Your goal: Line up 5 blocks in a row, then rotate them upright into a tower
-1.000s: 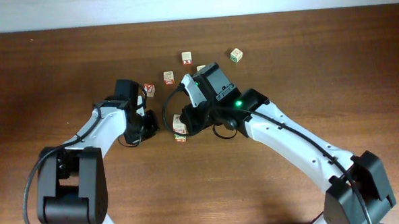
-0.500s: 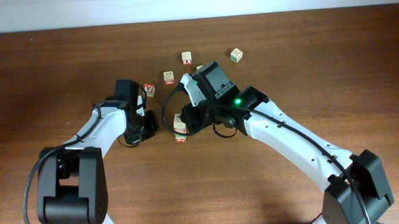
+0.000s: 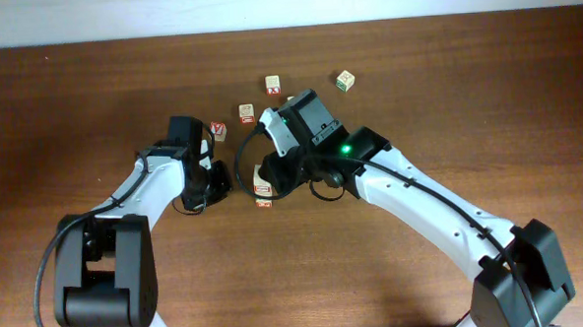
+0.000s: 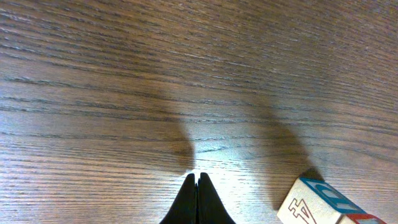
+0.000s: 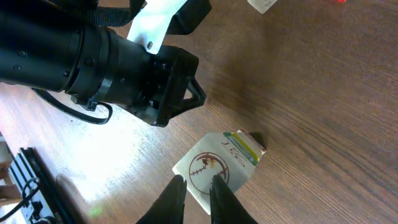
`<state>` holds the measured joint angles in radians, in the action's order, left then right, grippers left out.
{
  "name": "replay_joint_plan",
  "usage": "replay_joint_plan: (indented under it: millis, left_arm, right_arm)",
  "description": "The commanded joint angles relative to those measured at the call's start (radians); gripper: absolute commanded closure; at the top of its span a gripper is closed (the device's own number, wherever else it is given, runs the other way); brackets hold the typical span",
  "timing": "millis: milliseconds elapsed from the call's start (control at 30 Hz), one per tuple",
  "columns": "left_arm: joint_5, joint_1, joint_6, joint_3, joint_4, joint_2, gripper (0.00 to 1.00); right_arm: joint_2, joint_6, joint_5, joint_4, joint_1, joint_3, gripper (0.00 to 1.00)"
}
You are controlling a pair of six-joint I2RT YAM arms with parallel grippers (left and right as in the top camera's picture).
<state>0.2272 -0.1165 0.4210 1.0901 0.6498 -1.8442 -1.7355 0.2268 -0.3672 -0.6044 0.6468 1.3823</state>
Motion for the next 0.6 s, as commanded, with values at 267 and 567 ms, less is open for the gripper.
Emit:
replay_joint_plan:
  millis: [267, 567]
  left_arm:
    - [-0.007, 0.002, 0.012, 0.003, 0.009, -0.008, 1.0]
    - [-0.007, 0.002, 0.012, 0.003, 0.008, -0.008, 1.0]
  right_arm:
    - [-0.032, -0.022, 0.001, -0.019, 0.01, 0.006, 0.77]
    - [-0.032, -0.037, -0.003, -0.018, 0.054, 0.044, 0.75]
